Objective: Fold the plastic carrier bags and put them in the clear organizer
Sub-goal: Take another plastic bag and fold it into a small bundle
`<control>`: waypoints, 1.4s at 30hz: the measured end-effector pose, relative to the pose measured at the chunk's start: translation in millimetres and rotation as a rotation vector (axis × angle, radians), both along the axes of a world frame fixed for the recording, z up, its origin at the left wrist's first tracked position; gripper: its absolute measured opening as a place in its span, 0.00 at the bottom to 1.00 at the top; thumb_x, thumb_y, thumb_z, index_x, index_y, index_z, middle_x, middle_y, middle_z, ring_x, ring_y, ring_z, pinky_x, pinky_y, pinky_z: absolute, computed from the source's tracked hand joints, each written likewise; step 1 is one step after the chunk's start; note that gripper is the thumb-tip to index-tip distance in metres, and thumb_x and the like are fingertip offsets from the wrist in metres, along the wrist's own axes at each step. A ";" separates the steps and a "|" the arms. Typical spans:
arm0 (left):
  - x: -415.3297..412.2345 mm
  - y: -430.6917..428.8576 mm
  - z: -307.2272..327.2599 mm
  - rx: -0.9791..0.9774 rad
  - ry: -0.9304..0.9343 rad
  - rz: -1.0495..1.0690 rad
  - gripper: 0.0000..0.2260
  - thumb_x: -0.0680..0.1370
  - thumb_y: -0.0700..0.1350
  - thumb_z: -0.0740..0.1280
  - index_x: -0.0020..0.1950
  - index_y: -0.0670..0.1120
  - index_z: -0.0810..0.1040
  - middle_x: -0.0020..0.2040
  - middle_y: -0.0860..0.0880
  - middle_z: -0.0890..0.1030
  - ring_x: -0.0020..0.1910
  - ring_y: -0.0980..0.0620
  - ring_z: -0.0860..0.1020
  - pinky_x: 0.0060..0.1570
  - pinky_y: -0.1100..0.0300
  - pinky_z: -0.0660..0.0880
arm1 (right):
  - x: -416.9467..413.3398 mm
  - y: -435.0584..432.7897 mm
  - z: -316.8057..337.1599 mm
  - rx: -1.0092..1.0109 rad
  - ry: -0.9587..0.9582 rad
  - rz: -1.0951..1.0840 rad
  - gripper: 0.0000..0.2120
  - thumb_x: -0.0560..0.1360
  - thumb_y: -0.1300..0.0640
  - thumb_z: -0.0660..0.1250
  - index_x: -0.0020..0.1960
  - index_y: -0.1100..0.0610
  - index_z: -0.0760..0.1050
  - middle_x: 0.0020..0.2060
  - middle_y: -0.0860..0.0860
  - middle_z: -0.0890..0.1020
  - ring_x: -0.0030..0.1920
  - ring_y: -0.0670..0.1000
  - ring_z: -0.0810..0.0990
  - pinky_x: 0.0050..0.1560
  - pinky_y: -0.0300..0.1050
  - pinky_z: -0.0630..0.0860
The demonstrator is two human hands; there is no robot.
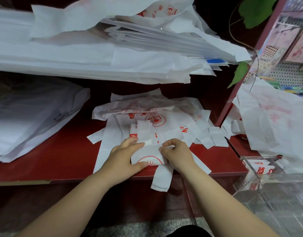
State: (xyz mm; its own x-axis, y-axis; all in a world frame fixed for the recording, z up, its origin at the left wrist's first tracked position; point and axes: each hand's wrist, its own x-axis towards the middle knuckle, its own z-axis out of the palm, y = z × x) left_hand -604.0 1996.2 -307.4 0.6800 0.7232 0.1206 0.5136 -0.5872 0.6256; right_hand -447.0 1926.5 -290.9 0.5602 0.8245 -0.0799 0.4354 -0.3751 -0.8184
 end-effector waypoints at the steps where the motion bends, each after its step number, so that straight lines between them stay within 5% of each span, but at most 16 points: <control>1: 0.9 0.7 1.3 0.013 0.007 -0.012 0.37 0.62 0.65 0.59 0.70 0.55 0.66 0.73 0.58 0.58 0.72 0.53 0.57 0.68 0.63 0.50 | -0.5 -0.7 0.6 0.000 0.003 0.004 0.04 0.74 0.57 0.66 0.47 0.53 0.71 0.33 0.46 0.72 0.38 0.48 0.72 0.32 0.33 0.64; 5: -2.0 -0.6 3.8 0.369 0.097 -0.113 0.36 0.62 0.67 0.52 0.64 0.53 0.75 0.70 0.52 0.68 0.69 0.56 0.60 0.68 0.62 0.36 | -0.7 -4.8 1.4 0.010 0.045 0.018 0.05 0.74 0.58 0.66 0.47 0.54 0.71 0.31 0.46 0.72 0.31 0.43 0.70 0.31 0.34 0.64; 7: -5.2 -2.8 5.0 0.513 0.113 -0.162 0.24 0.66 0.60 0.57 0.52 0.50 0.82 0.57 0.48 0.80 0.60 0.53 0.70 0.67 0.57 0.47 | -0.4 -5.4 0.9 0.011 0.036 0.032 0.04 0.74 0.59 0.66 0.47 0.54 0.72 0.30 0.46 0.72 0.30 0.42 0.69 0.30 0.31 0.64; 10: -6.0 -7.8 -0.6 0.668 0.109 -0.152 0.18 0.68 0.53 0.57 0.43 0.49 0.84 0.44 0.51 0.84 0.48 0.52 0.81 0.60 0.54 0.60 | -1.2 -5.9 1.4 0.016 0.020 0.035 0.05 0.74 0.60 0.66 0.50 0.57 0.75 0.29 0.46 0.72 0.30 0.42 0.69 0.27 0.27 0.64; 17: -6.1 -15.8 -18.6 0.695 0.144 -0.167 0.23 0.70 0.57 0.54 0.45 0.48 0.85 0.45 0.51 0.84 0.44 0.55 0.83 0.49 0.60 0.75 | -5.2 -9.8 4.0 0.015 -0.015 0.052 0.16 0.73 0.62 0.65 0.61 0.58 0.70 0.31 0.47 0.73 0.35 0.46 0.72 0.34 0.31 0.66; 19: -7.8 -16.9 -21.7 0.681 0.174 -0.169 0.24 0.70 0.58 0.53 0.47 0.47 0.84 0.47 0.50 0.84 0.46 0.54 0.83 0.43 0.58 0.79 | -9.1 -14.3 1.9 0.012 -0.233 0.083 0.18 0.73 0.60 0.64 0.63 0.57 0.69 0.38 0.49 0.77 0.44 0.51 0.75 0.42 0.37 0.67; 22: -11.1 -16.6 -27.7 0.659 0.196 -0.180 0.26 0.77 0.58 0.49 0.51 0.45 0.83 0.51 0.48 0.83 0.49 0.52 0.82 0.52 0.59 0.75 | -6.8 -23.3 -9.6 0.308 -0.820 0.139 0.16 0.67 0.51 0.62 0.50 0.57 0.79 0.46 0.53 0.81 0.49 0.55 0.76 0.51 0.44 0.68; 26: -13.2 -17.4 -27.3 0.645 0.181 -0.174 0.33 0.82 0.54 0.38 0.55 0.45 0.82 0.54 0.48 0.82 0.53 0.52 0.81 0.58 0.59 0.66 | -3.5 -28.6 -26.0 0.477 -1.073 0.432 0.08 0.64 0.56 0.66 0.40 0.56 0.82 0.41 0.51 0.84 0.47 0.53 0.80 0.55 0.48 0.71; 31: -11.9 -13.6 -29.3 0.711 0.113 -0.131 0.32 0.82 0.54 0.38 0.53 0.48 0.83 0.52 0.51 0.83 0.51 0.55 0.81 0.46 0.57 0.78 | -3.2 -23.1 -21.9 0.429 -1.107 0.484 0.08 0.65 0.57 0.63 0.35 0.55 0.82 0.36 0.49 0.84 0.37 0.48 0.83 0.50 0.43 0.76; 34: -13.3 -10.2 -29.8 0.724 0.073 -0.104 0.23 0.77 0.56 0.51 0.54 0.47 0.82 0.53 0.50 0.82 0.51 0.53 0.81 0.46 0.55 0.78 | -1.2 -20.7 -21.9 0.416 -1.088 0.464 0.05 0.57 0.61 0.69 0.32 0.56 0.81 0.31 0.49 0.82 0.32 0.48 0.81 0.44 0.40 0.76; 37: -14.8 -5.8 -25.8 0.698 -0.032 -0.121 0.20 0.72 0.52 0.58 0.57 0.44 0.79 0.57 0.45 0.80 0.59 0.50 0.74 0.60 0.57 0.67 | -2.5 -22.6 -21.0 0.417 -1.021 0.418 0.08 0.64 0.61 0.62 0.34 0.58 0.80 0.31 0.51 0.82 0.31 0.52 0.81 0.42 0.42 0.76; 42: -24.8 -9.4 -14.4 0.686 -0.175 -0.151 0.13 0.77 0.53 0.58 0.56 0.51 0.76 0.56 0.47 0.81 0.60 0.53 0.70 0.66 0.63 0.56 | -12.3 -39.3 -19.1 0.523 -0.877 0.427 0.20 0.79 0.55 0.53 0.42 0.60 0.80 0.36 0.53 0.83 0.36 0.54 0.81 0.44 0.42 0.75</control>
State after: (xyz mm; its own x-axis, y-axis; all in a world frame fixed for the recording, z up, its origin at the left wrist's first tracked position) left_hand -628.8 1986.9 -321.8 0.6959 0.3455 0.6296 0.3221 -0.9337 0.1564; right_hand -459.2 1887.1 -310.0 -0.0861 0.7799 0.6200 0.9531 0.2457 -0.1767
